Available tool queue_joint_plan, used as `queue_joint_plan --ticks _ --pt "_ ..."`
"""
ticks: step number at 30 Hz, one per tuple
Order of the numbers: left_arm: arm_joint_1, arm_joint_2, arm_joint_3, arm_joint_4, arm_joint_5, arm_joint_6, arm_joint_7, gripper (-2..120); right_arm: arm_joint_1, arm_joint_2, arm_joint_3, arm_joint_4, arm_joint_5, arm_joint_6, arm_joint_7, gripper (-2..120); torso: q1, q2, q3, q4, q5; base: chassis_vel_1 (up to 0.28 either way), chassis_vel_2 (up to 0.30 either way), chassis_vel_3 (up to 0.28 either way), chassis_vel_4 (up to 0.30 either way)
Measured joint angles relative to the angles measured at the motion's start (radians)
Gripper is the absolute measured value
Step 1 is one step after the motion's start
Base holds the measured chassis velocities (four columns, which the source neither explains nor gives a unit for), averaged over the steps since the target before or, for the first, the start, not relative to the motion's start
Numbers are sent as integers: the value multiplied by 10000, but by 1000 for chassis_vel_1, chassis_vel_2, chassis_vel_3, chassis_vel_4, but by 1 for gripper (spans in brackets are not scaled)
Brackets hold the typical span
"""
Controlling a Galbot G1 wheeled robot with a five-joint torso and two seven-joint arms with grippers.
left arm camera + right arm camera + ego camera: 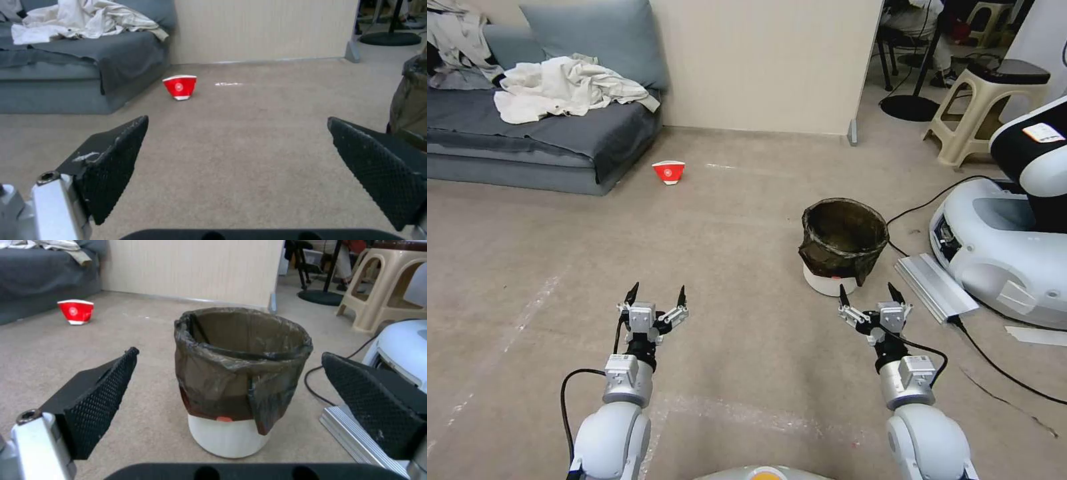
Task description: Pick up the trash can from the floor.
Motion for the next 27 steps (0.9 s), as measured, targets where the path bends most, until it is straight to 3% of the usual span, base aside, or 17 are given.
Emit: queue_joint_plan --ticks 18,27 --pt "19 7 -16 -83 -61 55 1 100 -33 6 15 45 17 -8 0 100 0 0 0 -1 0 0 0 0 0" --pt "714 354 -686 -2473 -2076 1899 -163 100 -1216 356 697 2418 836 -1093 170 100 0 0 -2 -1 0 0 0 0 0"
